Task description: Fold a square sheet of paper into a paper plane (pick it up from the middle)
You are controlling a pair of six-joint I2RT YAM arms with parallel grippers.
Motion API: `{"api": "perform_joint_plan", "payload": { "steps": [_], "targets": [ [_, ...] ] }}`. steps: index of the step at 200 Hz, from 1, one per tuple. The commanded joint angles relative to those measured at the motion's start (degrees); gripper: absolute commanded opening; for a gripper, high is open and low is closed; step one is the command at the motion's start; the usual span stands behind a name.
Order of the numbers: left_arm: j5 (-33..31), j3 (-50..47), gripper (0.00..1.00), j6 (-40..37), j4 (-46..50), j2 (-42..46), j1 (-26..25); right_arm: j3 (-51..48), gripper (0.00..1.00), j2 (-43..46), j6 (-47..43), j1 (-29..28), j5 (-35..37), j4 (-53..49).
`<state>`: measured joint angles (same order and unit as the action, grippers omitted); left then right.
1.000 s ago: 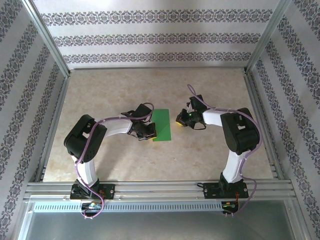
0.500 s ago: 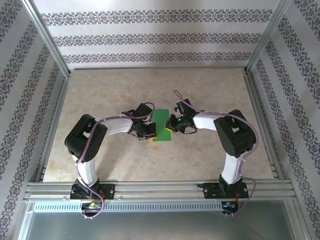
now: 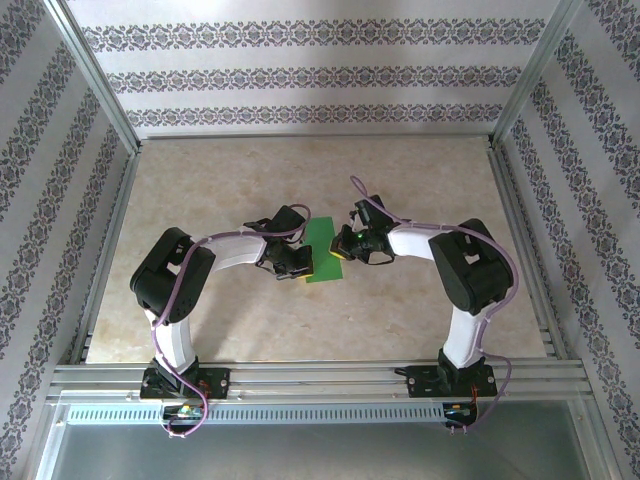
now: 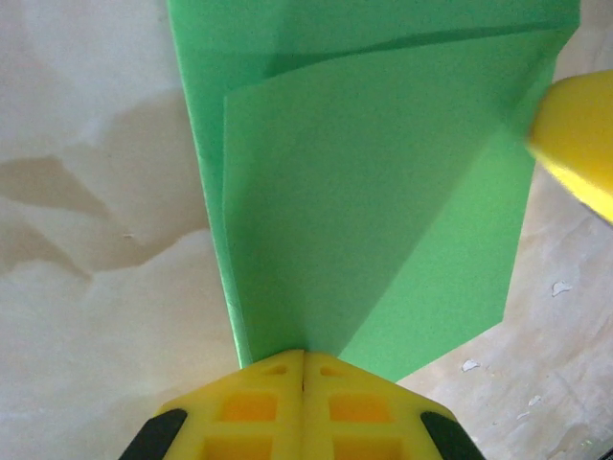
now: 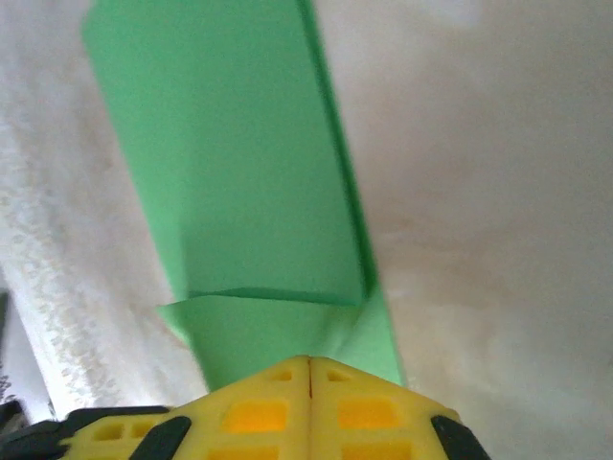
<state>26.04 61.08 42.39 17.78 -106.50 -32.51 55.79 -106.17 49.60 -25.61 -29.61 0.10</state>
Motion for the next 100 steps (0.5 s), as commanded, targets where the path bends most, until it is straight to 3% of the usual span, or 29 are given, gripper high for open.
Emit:
{"api": "perform_joint_plan", "payload": {
  "steps": [1, 41, 100],
  "targets": [
    [-2.0, -0.5, 0.0, -1.6, 6.1, -2.7, 0.5, 1.8, 0.02, 2.3, -0.5, 0.4, -1.6, 2.6],
    [-1.9, -0.2, 0.0, -4.2, 6.8, -2.8, 0.5, 5.3, 0.02, -3.8, -1.3, 0.4, -3.0, 1.6],
    [-0.1, 1.5, 0.0, -6.9, 6.9, -2.1, 0.9, 2.1, 0.02, -5.6, -2.3, 0.4, 0.2, 0.4]
  ]
}}
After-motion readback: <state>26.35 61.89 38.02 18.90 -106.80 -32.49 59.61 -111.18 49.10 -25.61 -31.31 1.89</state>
